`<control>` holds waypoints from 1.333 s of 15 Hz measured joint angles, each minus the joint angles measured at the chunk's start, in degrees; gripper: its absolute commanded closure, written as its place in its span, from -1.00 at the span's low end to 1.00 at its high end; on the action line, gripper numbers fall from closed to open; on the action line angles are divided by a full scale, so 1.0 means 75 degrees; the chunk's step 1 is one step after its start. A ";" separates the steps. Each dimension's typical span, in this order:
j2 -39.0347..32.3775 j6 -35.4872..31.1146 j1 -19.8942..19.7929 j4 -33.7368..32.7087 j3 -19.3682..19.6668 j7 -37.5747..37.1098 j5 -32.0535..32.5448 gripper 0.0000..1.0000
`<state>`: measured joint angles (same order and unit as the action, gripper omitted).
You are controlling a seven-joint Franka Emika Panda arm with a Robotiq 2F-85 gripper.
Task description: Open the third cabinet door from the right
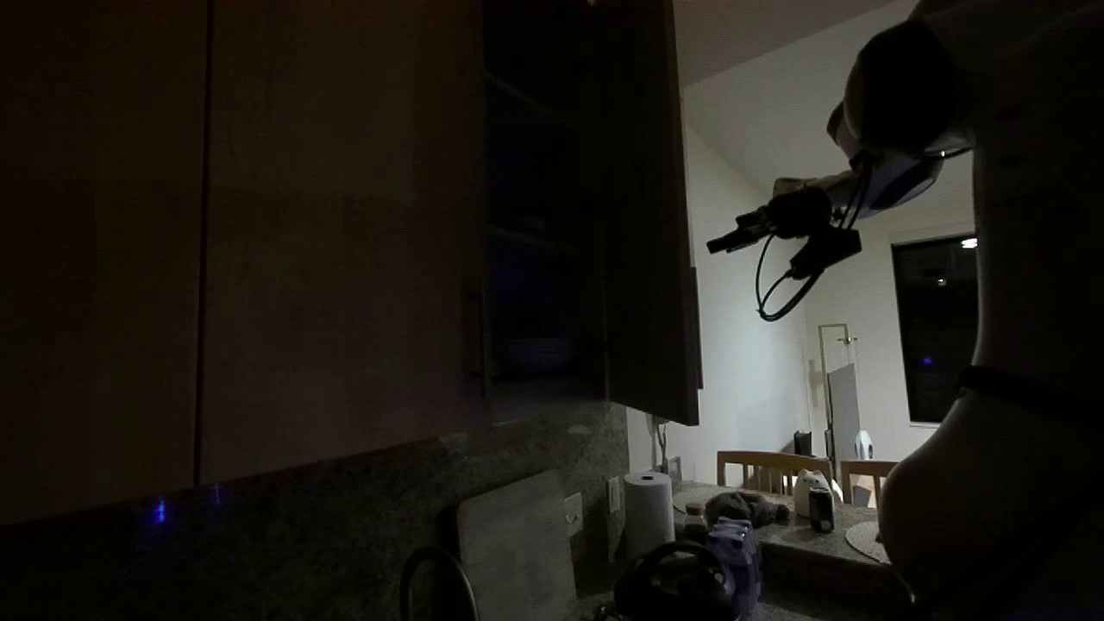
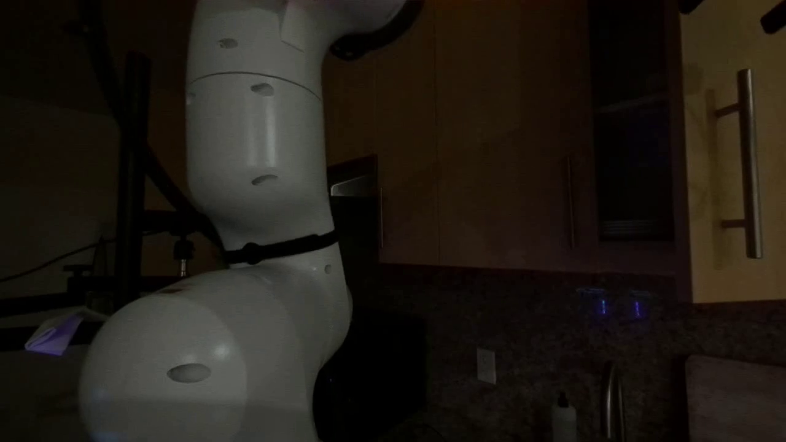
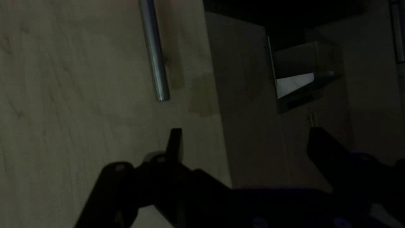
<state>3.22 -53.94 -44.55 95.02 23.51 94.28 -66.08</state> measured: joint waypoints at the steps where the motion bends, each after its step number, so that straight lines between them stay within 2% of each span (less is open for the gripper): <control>1: 0.0370 -0.0324 0.0053 0.0167 0.0008 -0.0190 0.0122 -1.00; 6: 0.2318 -0.2146 0.0241 0.0899 -0.0115 -0.1607 0.0987 -1.00; 12: 0.3856 -0.3004 0.0595 0.1264 -0.0786 -0.3569 0.3429 -1.00; 16: 0.4448 -0.3756 0.1287 0.2121 -0.1312 -0.4738 0.5247 -1.00; 20: 0.4694 -0.3989 0.2291 0.2905 -0.1457 -0.6276 0.6836 -1.00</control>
<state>38.42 -83.87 -27.37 116.81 12.59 47.21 -14.81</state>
